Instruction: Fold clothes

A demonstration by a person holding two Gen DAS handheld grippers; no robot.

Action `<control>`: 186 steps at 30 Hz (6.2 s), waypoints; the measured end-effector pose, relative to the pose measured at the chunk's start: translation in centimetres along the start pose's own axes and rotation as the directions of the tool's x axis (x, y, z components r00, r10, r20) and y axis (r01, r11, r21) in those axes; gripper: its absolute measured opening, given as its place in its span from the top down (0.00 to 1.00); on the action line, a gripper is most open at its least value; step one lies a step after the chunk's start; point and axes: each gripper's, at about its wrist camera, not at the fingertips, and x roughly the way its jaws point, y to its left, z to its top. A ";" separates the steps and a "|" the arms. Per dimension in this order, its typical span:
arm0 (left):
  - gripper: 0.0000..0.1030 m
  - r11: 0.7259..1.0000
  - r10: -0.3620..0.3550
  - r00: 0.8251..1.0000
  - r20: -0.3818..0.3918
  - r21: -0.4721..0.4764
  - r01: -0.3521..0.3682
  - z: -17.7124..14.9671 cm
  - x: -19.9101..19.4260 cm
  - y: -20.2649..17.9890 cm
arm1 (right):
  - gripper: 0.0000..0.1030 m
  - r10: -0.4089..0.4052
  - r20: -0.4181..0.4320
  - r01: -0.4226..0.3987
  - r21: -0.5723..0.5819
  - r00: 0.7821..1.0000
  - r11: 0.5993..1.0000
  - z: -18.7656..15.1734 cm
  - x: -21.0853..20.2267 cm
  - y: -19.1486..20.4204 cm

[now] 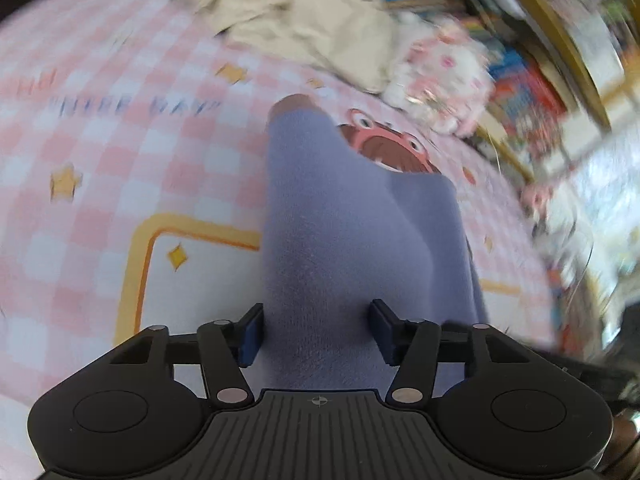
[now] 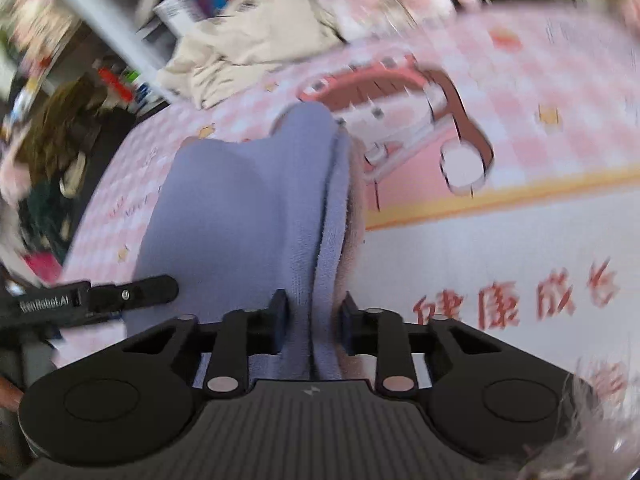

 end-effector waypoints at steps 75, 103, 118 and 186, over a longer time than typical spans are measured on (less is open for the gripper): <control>0.53 0.991 -0.129 0.989 0.073 -0.023 0.131 4.4 -1.4 0.8 | 0.77 0.100 0.119 -0.088 -0.099 0.988 0.991 3.9 -1.6 0.6; 0.53 0.988 -0.121 0.991 0.065 -0.089 0.126 12.4 5.9 6.6 | 0.77 0.057 0.097 -0.047 -0.101 0.994 0.994 12.3 8.7 1.6; 0.47 0.977 -0.145 0.988 0.049 -0.152 0.151 15.0 8.6 9.3 | 0.69 0.035 0.065 -0.039 0.055 0.997 0.998 14.4 12.2 0.5; 0.00 0.904 0.346 0.873 0.345 0.127 -0.408 -4.0 -2.8 -5.2 | 0.03 -0.254 0.244 0.305 -0.198 0.936 0.932 -1.8 -2.2 3.0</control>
